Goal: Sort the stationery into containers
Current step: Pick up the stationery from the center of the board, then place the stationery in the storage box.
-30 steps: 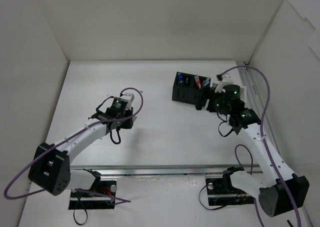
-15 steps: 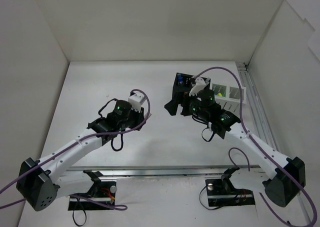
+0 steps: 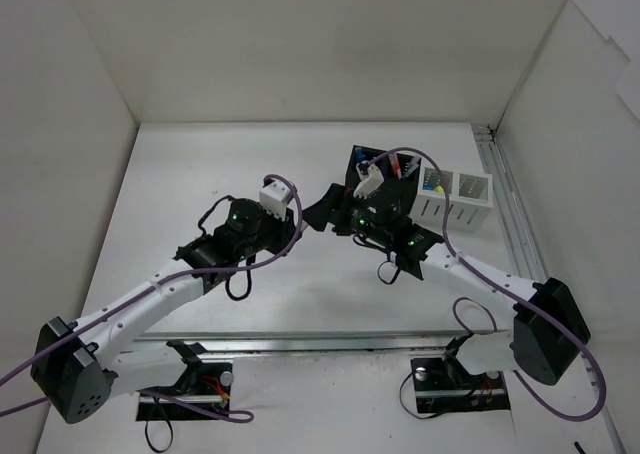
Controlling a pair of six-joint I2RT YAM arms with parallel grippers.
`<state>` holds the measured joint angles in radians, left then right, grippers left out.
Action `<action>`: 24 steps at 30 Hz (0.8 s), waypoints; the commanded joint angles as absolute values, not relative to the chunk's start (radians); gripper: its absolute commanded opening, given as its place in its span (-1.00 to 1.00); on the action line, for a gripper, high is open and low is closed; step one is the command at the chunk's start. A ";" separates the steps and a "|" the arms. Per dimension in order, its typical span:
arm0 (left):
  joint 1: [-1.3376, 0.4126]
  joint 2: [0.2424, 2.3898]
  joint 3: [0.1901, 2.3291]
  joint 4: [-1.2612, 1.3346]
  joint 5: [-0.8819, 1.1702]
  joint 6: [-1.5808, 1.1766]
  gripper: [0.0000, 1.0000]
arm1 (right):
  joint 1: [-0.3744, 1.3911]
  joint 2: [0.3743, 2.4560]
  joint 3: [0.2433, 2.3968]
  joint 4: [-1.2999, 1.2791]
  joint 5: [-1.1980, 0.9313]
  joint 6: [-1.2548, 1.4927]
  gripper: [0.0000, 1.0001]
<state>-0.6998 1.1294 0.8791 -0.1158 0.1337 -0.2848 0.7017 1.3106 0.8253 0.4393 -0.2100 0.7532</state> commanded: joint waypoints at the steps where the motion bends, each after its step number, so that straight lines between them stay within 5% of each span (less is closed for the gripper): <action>1: -0.706 1.143 0.951 -0.023 0.124 -0.296 -1.00 | 0.724 1.336 0.854 0.587 -0.206 0.799 0.61; 7: -0.706 1.154 0.966 -0.008 0.098 -0.317 -1.00 | 0.729 1.364 0.861 0.589 -0.219 0.808 0.00; 14: -0.706 1.186 1.006 0.028 0.140 -0.311 -0.98 | 0.723 1.336 0.859 0.591 -0.177 0.744 -1.00; 16: -0.706 1.180 1.009 0.009 0.137 -0.310 -0.56 | 0.688 1.299 0.861 0.563 -0.137 0.710 -1.00; 17: -0.706 1.174 0.999 0.009 0.135 -0.307 -0.02 | 0.667 1.284 0.859 0.549 -0.121 0.680 -1.00; 20: -0.706 1.128 0.973 0.005 0.089 -0.305 0.99 | 0.551 1.206 0.861 0.448 -0.047 0.596 -1.00; 24: -0.681 1.043 0.942 -0.106 -0.042 -0.339 0.99 | 0.419 1.077 0.916 0.209 0.264 0.398 -1.00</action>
<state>-0.6994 1.1252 0.9344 -0.0910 0.0628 -0.3107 0.4778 1.1820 0.8349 0.3164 -0.0170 0.5751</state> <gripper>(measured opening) 0.993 0.122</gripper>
